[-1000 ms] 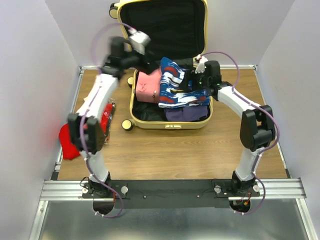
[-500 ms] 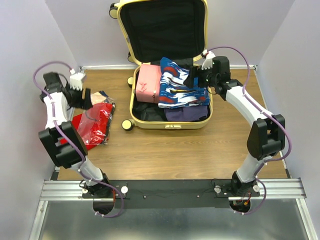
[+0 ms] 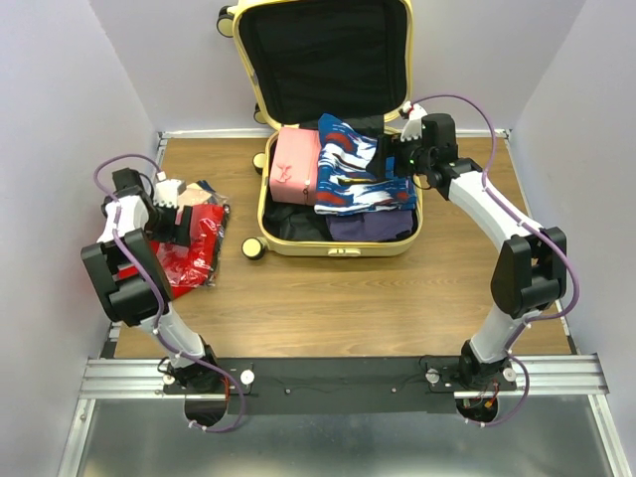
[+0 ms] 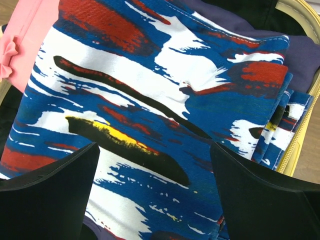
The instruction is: Pack the luggage
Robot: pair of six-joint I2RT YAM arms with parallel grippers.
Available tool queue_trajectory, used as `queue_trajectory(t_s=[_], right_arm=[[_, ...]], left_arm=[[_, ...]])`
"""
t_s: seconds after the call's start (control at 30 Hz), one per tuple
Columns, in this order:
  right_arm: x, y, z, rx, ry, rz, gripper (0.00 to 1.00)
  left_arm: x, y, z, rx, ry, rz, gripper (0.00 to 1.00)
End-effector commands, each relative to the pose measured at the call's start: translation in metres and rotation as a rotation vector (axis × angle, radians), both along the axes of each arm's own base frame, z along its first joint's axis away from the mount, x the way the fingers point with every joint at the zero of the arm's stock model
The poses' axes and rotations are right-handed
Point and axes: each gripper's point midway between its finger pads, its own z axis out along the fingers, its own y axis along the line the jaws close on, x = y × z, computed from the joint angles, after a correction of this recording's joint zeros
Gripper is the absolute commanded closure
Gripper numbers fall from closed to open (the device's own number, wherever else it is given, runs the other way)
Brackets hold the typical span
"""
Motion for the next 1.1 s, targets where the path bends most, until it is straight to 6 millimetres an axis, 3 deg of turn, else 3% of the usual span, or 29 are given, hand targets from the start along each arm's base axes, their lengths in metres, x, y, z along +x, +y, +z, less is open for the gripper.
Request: queue_trajectory(t_s=[0.0,0.13,0.2,0.23,0.27,0.37,0.6,0.77,0.8,0.87,0.9,1.0,1.07], right_arm=[[-0.002,-0.009,-0.012,-0.041,0.021,-0.027,0.0],[-0.002,-0.011,-0.01,-0.054,0.01,-0.029,0.0],[-0.003,-0.012,-0.008,-0.058,0.005,-0.031,0.0],[-0.005,-0.013,-0.008,-0.059,0.006,-0.031,0.0],[-0.005,-0.013,-0.006,-0.059,0.001,-0.032,0.0],[-0.008,-0.014,-0.008,-0.064,0.005,-0.032,0.0],[-0.012,-0.018,-0.008,-0.084,-0.002,-0.033,0.0],[-0.011,-0.023,-0.003,-0.11,-0.031,-0.036,0.0],[-0.012,-0.023,-0.002,-0.116,-0.036,-0.034,0.0],[-0.012,-0.03,0.005,-0.137,-0.061,-0.052,0.0],[-0.012,-0.033,0.008,-0.144,-0.068,-0.067,0.0],[-0.015,-0.046,0.016,-0.177,-0.099,-0.094,0.0],[-0.017,-0.057,0.017,-0.179,-0.099,-0.116,0.0]], left_arm=[[0.013,-0.002,-0.027,0.049,0.005,0.014,0.15],[0.012,0.003,-0.038,0.063,0.029,0.028,0.38],[0.014,0.0,-0.026,0.054,0.016,0.003,0.6],[0.018,0.0,-0.011,0.06,-0.016,-0.008,0.67],[0.022,0.001,0.006,0.069,-0.044,-0.027,0.81],[0.032,-0.003,0.057,0.08,-0.143,-0.083,1.0],[0.046,-0.038,0.163,0.065,-0.382,-0.402,1.0],[0.061,-0.105,0.227,0.057,-0.597,-0.754,1.0],[0.061,-0.134,0.235,0.037,-0.642,-0.854,1.0],[0.058,-0.169,0.248,0.075,-0.734,-1.032,1.0],[0.052,-0.203,0.251,0.05,-0.772,-1.146,1.0],[0.047,-0.248,0.25,0.08,-0.858,-1.374,1.0],[0.042,-0.285,0.237,0.065,-0.859,-1.501,1.0]])
